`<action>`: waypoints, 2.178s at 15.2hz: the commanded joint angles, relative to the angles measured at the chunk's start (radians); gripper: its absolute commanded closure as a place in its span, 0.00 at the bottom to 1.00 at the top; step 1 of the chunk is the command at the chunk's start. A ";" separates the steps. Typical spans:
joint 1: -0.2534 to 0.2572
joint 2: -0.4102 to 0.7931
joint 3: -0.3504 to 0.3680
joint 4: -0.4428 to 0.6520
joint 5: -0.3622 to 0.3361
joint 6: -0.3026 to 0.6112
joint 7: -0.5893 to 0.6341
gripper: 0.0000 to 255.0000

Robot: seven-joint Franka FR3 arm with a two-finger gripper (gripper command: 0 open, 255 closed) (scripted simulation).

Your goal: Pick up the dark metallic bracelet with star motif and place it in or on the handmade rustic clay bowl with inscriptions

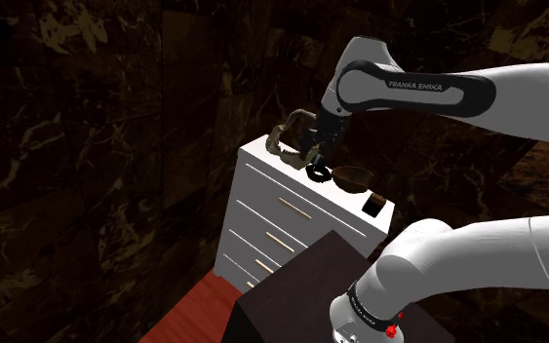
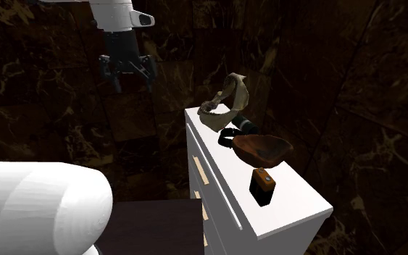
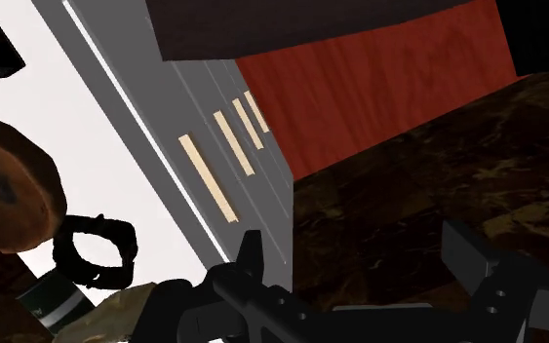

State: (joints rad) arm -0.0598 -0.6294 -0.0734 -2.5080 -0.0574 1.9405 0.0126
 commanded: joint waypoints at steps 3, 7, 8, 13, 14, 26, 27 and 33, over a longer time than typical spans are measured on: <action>-0.030 0.097 -0.063 -0.007 -0.029 0.111 -0.063 0.00; -0.053 0.211 -0.124 0.007 -0.043 0.217 -0.126 0.00; -0.058 0.242 -0.139 0.014 -0.043 0.243 -0.143 0.00; -0.075 0.408 -0.212 0.067 -0.022 0.362 -0.235 0.00; -0.078 0.443 -0.225 0.081 -0.012 0.383 -0.256 0.00; -0.173 0.894 -0.288 0.352 0.228 0.543 -0.553 0.00; -0.189 0.932 -0.284 0.383 0.249 0.547 -0.575 0.00; -0.219 1.021 -0.258 0.415 0.299 0.599 -0.615 0.00</action>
State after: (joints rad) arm -0.2766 0.3782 -0.3364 -2.0975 0.2342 2.5305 -0.5987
